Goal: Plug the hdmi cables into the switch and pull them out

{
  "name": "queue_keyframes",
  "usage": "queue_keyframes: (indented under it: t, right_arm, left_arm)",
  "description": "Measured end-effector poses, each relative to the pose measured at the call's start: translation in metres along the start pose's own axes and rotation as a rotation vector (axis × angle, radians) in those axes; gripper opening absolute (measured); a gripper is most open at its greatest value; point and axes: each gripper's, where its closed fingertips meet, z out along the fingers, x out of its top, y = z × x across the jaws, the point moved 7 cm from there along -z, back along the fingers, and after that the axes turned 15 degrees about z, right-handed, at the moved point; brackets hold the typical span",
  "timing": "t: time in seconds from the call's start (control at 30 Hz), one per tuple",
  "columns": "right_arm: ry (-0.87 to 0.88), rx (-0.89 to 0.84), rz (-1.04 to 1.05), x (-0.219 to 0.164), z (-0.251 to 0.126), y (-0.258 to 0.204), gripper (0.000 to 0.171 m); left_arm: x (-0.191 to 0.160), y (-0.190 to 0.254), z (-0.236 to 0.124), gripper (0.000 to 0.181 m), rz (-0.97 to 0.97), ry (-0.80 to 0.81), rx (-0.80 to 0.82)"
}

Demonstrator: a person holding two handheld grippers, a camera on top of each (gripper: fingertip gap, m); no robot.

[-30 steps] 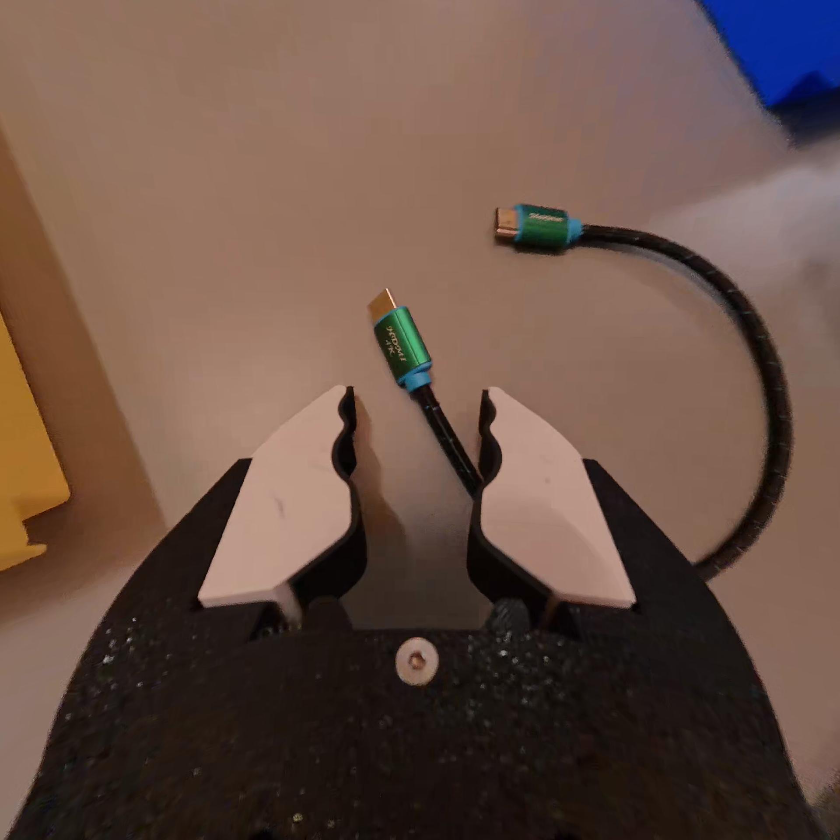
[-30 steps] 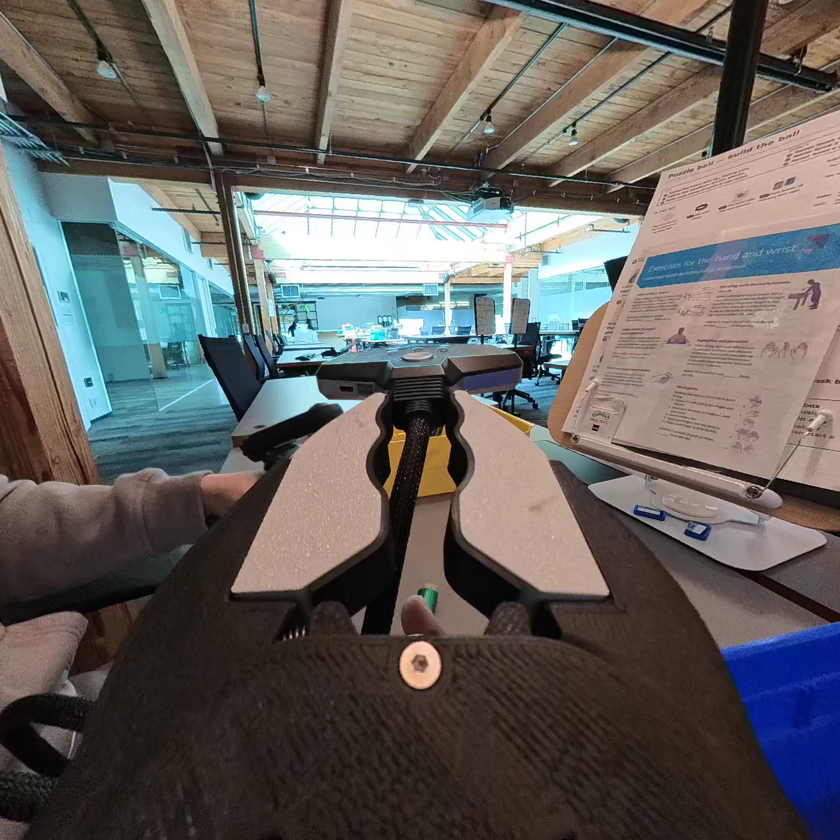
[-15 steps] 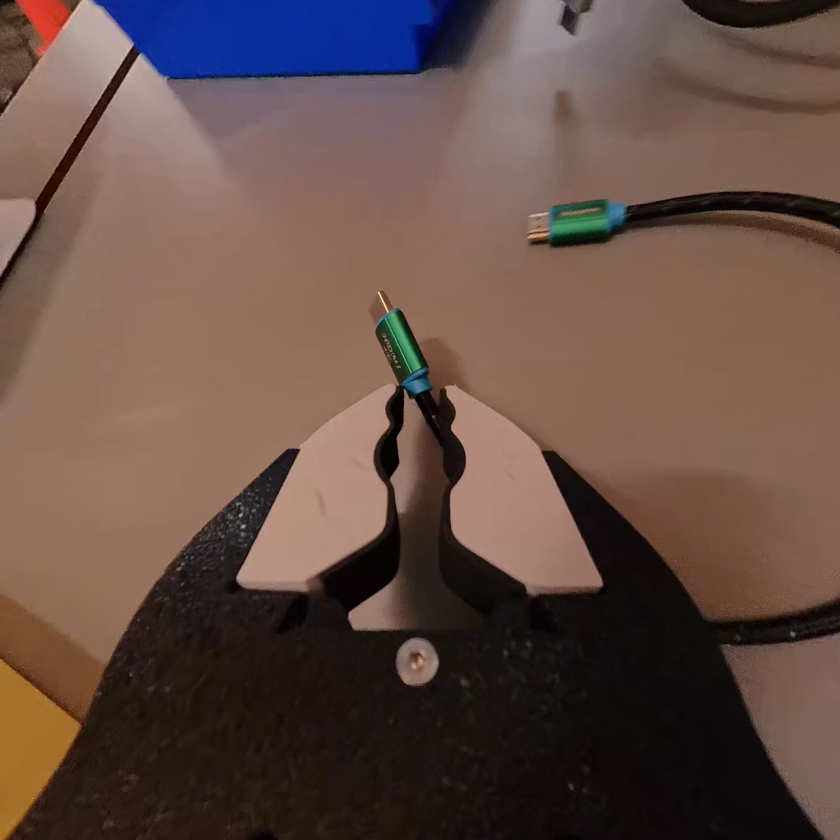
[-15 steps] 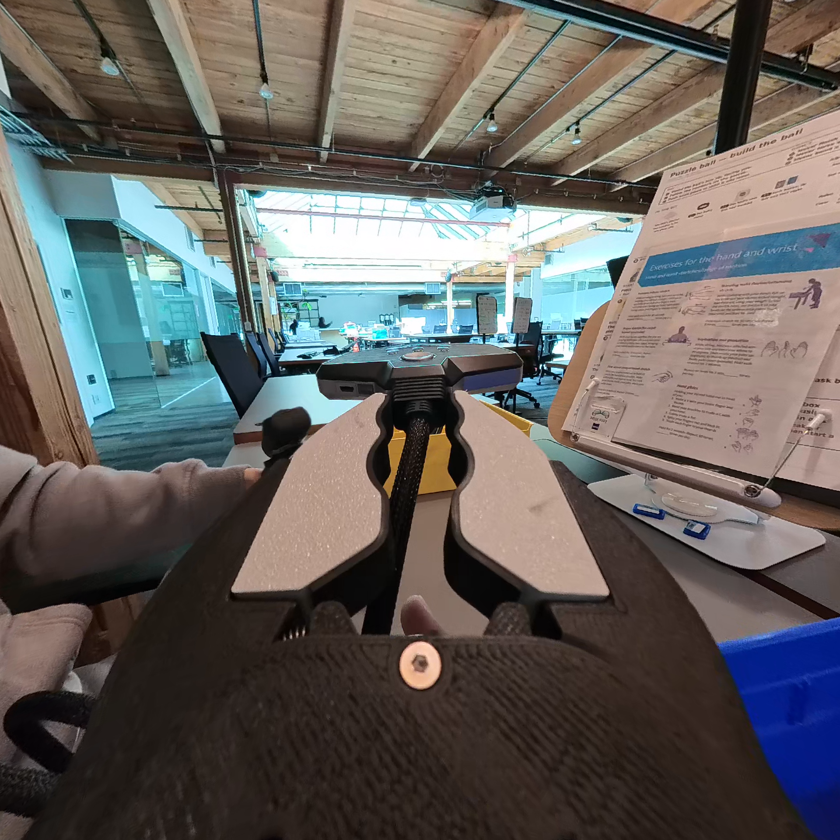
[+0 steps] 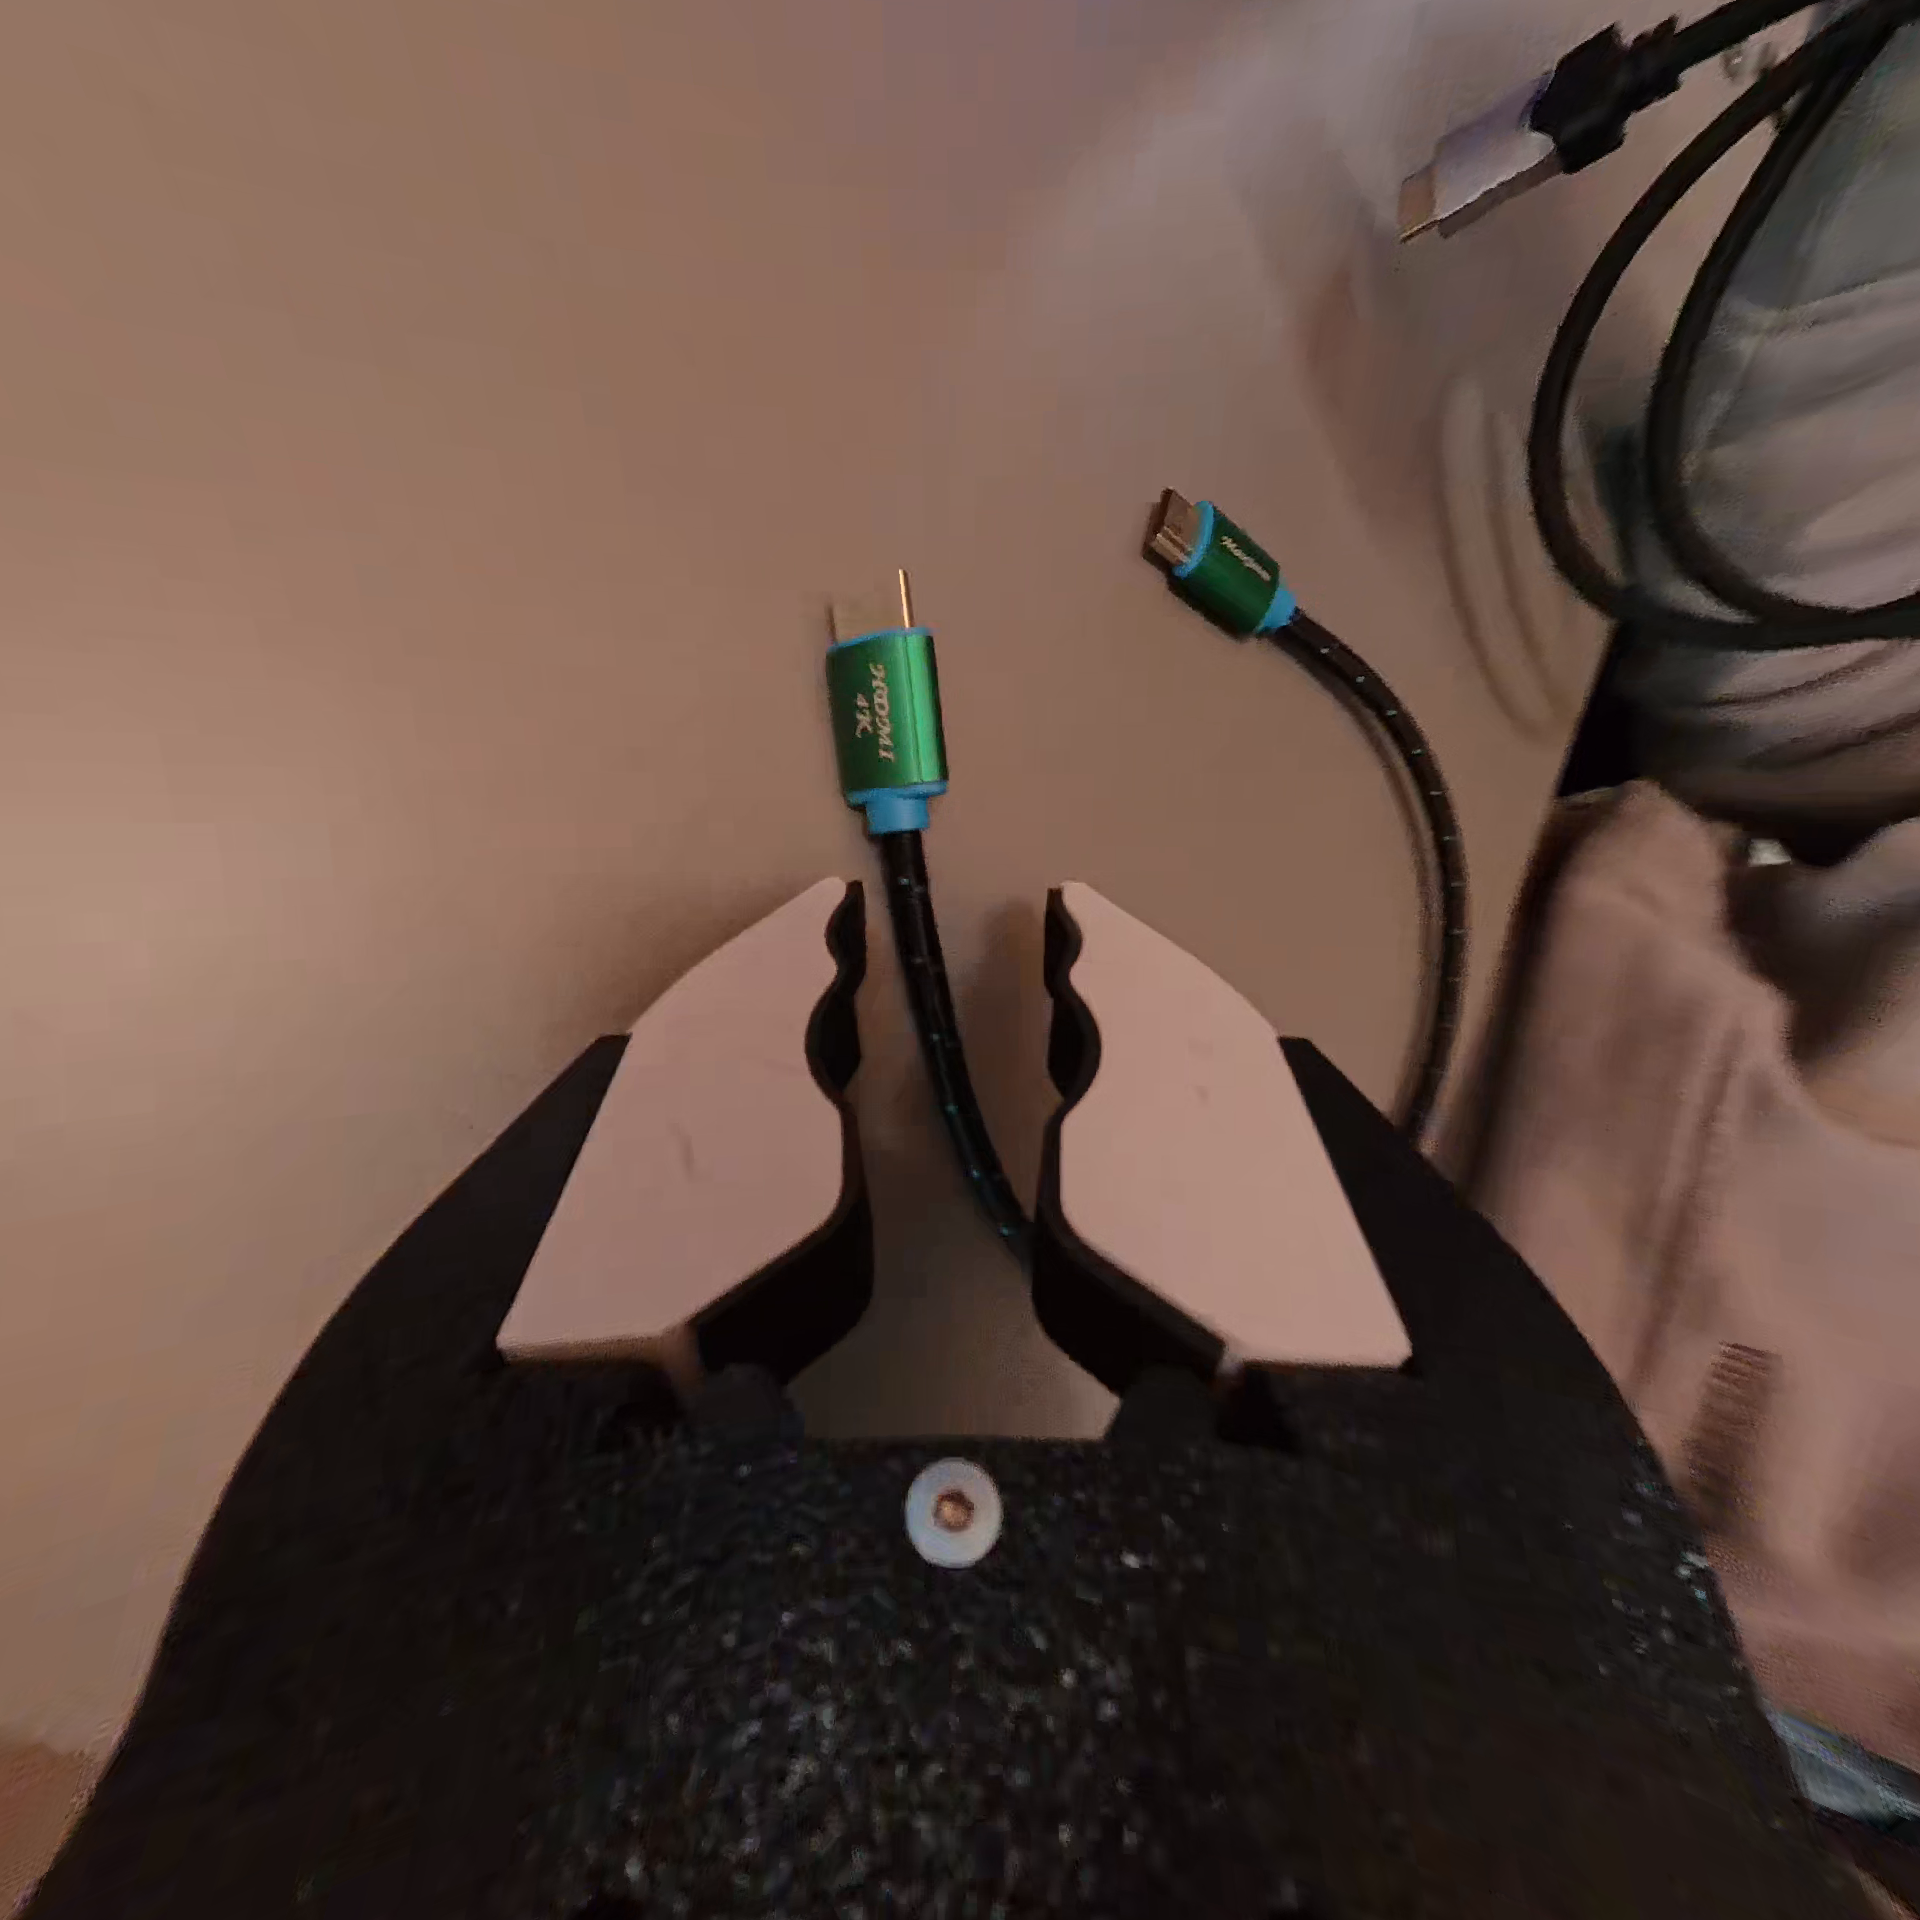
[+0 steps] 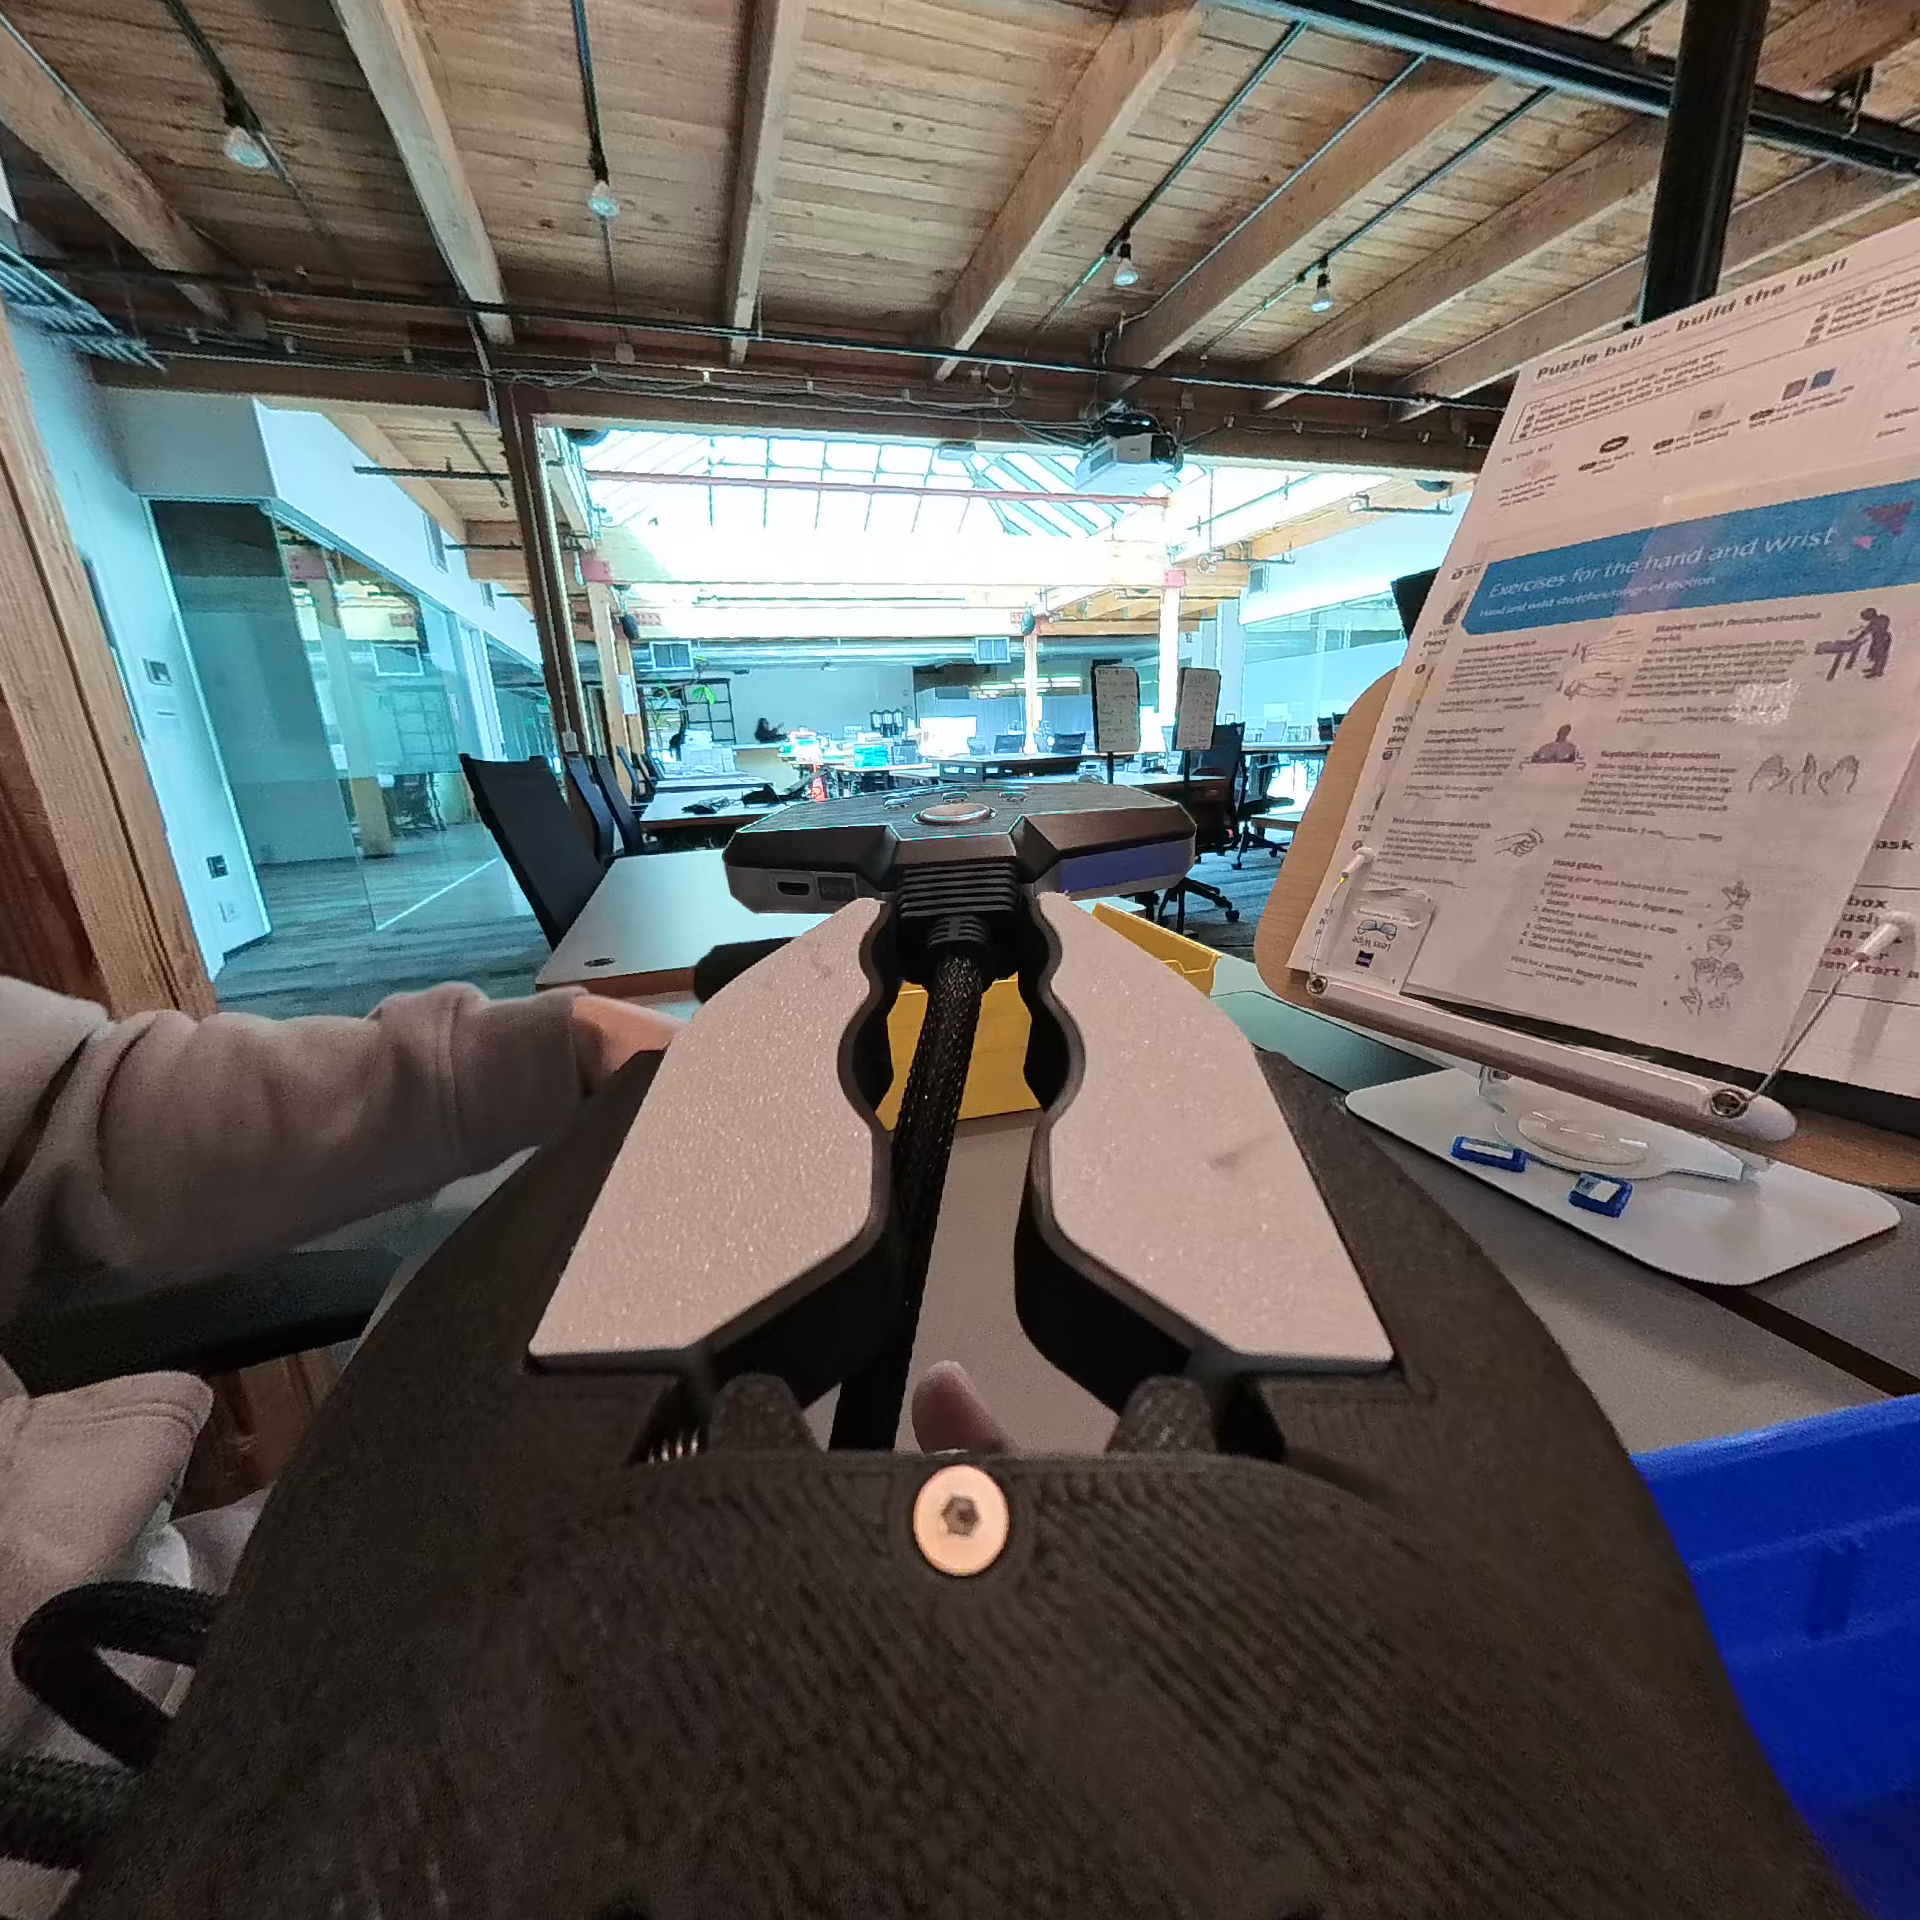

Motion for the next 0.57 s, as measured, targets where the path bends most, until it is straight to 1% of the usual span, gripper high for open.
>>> queue_keyframes:
  t: [0.07,0.13,0.23,0.33,0.43,0.57]
  right_arm:
    - [-0.002,0.001,0.002,-0.001,0.001,0.0,0.022]
    - [-0.009,0.008,0.001,-0.002,0.002,0.0,0.022]
    - [-0.018,0.007,-0.004,-0.003,0.003,-0.001,0.022]
    - [-0.02,0.007,-0.008,-0.003,0.003,-0.001,0.022]
    - [-0.014,0.006,-0.005,-0.003,0.002,0.0,0.022]
    - [-0.012,0.007,-0.001,-0.003,0.001,0.001,0.022]
  left_arm:
    - [0.003,0.0,0.001,0.032,-0.089,-0.024,-0.073]
    - [0.006,-0.003,0.003,0.027,-0.168,-0.046,-0.117]
    - [0.007,-0.009,0.007,0.007,-0.226,-0.088,-0.105]
    - [0.01,-0.008,0.013,0.007,-0.244,-0.1,-0.13]
    - [0.013,-0.005,0.015,0.006,-0.195,-0.118,-0.095]
    - [0.019,0.006,0.019,0.007,-0.052,-0.147,0.031]
